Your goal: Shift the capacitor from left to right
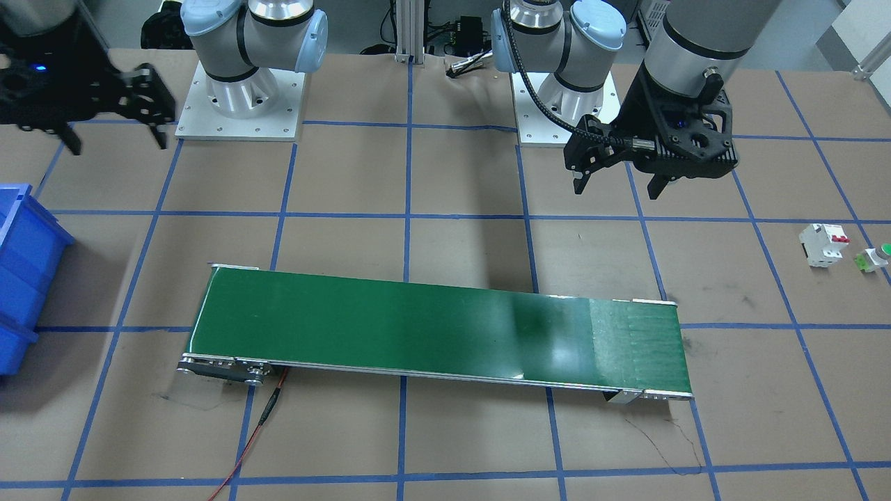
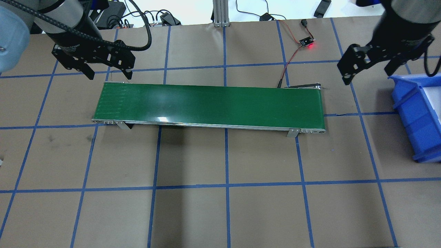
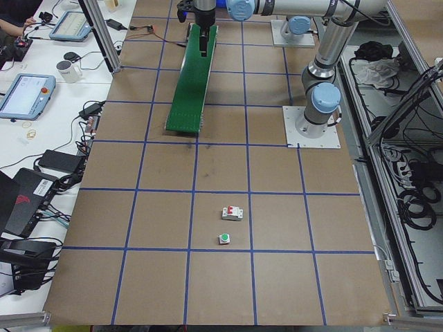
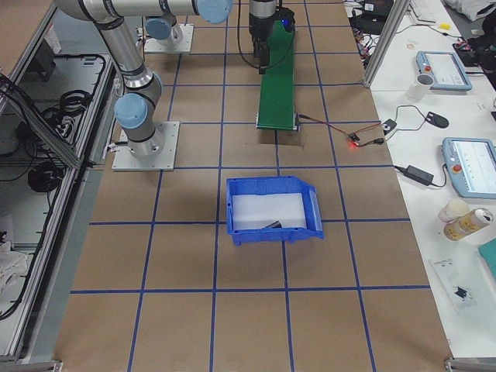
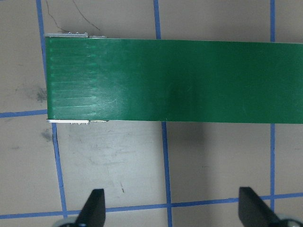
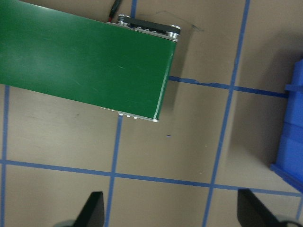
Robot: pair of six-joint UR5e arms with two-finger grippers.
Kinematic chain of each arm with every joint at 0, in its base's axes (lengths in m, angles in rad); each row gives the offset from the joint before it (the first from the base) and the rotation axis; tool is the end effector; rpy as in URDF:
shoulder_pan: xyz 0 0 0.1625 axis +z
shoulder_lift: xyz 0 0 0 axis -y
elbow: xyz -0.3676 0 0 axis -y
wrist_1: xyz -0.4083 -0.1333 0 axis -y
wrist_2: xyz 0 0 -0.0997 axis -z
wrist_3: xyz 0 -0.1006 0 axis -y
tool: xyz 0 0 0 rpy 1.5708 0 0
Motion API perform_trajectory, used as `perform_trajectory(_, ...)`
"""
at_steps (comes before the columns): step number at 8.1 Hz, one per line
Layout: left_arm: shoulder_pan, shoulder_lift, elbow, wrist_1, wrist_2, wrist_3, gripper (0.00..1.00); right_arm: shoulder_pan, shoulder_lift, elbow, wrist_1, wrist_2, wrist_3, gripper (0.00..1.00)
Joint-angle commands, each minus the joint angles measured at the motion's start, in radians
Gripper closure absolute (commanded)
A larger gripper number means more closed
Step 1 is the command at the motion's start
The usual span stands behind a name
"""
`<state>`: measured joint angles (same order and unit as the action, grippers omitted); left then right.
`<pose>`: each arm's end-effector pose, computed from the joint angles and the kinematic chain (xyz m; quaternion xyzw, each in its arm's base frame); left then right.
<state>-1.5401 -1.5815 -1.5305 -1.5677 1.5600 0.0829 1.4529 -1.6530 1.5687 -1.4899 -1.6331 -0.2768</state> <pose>-0.1185 -0.5189 0.4449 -0.0262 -0.9995 0.0166 0.0045 0.0701 -0.4883 0.4632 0.0793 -0.9964 -0.0044 0.0309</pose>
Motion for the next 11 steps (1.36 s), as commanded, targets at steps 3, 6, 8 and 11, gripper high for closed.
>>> perform_trajectory(3,0.0,0.0,0.0,0.0,0.0,0.0,0.0,0.145,0.015,0.001,-0.003,0.039,0.222,0.0)
perform_trajectory(6,0.0,0.0,0.0,0.0,0.002,0.0,0.0,0.144,0.013,0.001,-0.001,0.033,0.223,0.0)
perform_trajectory(8,0.0,0.0,0.0,0.0,0.0,0.0,0.0,0.144,0.013,0.001,-0.001,0.032,0.223,0.0)
perform_trajectory(11,0.0,0.0,0.0,0.0,0.0,0.0,0.0,0.142,0.013,0.001,-0.001,0.029,0.223,0.0)
